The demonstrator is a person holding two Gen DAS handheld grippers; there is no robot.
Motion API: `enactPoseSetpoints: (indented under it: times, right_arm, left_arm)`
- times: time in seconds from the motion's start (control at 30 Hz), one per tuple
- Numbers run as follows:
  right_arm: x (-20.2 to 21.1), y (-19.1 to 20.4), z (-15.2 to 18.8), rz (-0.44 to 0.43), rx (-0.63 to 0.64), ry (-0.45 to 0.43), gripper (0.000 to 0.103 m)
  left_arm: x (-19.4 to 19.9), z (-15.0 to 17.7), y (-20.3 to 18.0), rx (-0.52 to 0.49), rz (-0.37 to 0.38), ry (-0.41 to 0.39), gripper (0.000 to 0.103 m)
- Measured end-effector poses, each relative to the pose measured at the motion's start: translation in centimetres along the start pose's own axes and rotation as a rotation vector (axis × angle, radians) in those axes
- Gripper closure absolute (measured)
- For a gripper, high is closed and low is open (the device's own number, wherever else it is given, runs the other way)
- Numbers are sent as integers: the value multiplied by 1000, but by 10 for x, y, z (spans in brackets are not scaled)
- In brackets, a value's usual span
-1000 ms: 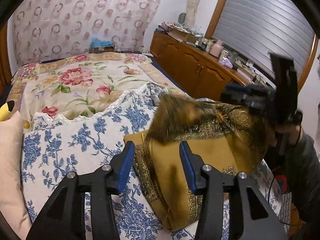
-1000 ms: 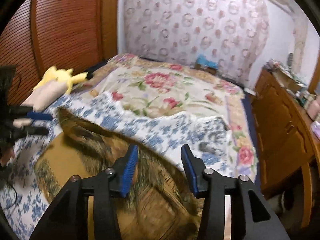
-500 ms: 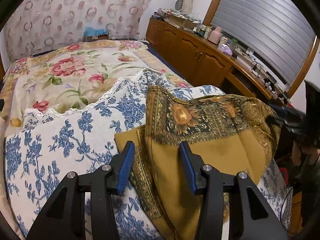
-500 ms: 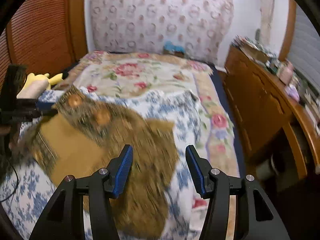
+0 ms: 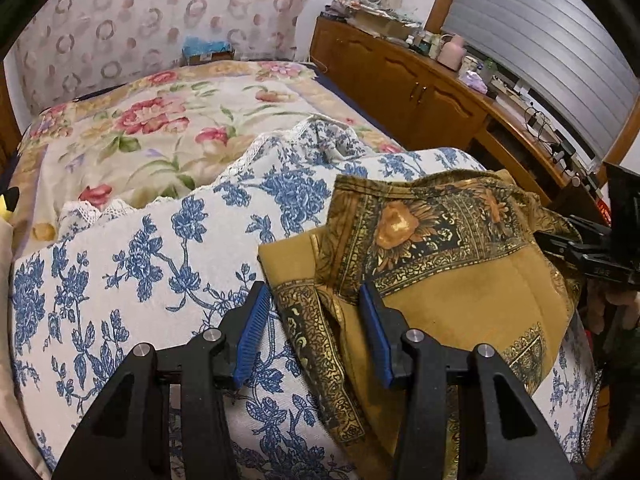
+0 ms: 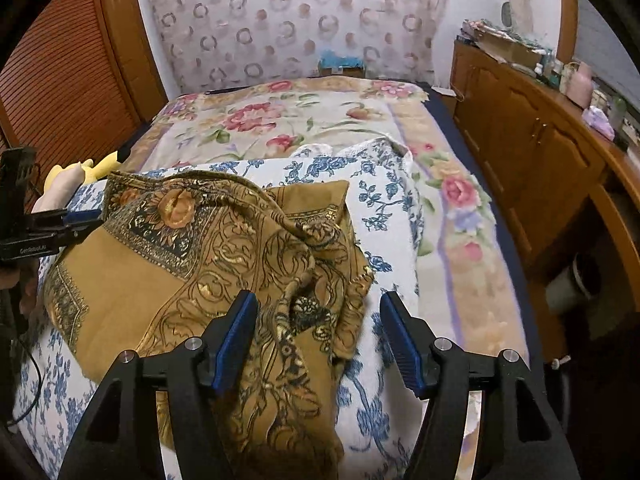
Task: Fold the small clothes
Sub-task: 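Grasp the folded shirt bundle with both tools, then lift and carry the folded shirt toward the yellow plush toy with both tools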
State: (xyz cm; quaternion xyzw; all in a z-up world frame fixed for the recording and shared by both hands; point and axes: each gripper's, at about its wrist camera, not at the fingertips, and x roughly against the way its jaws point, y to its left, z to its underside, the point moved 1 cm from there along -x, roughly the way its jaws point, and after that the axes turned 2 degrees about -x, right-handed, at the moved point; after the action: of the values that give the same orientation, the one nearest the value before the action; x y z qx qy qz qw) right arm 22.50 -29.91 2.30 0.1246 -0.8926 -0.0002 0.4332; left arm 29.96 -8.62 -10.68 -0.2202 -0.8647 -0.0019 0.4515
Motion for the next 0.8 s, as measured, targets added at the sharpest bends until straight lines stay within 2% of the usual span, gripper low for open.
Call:
enactPoseSetpoints:
  times: [0.2,0.3,0.33,0.4,0.47,0.57,0.8]
  right_arm:
    - [-12,-22,-7,-104,-77,37,37]
    - [-17,-27,-11,-124,-60,37,37]
    - [-17,-27,-13,-135,-54,38,39]
    - [-22,-25,-13,-162,-37,44,53]
    - [-24,-25,-14,-186,-25,54,62]
    - [-23,-22,-15,-187,18,37,79]
    - [3,-11,-16,-186,47,-88,84]
  left_arm:
    - [-2,-3,-1,11,29,3,55]
    - [-4,-6,-1,15,47,3,55]
    - [-5,-7,-1,16,51,2,55]
    - [-5,-7,-1,18,67,-1,63]
    - [-5,-7,-1,24,97,2,78]
    - [-1,-8,-6,10,102,-10,93]
    - [54,-9,-16,-8,119,-131,95]
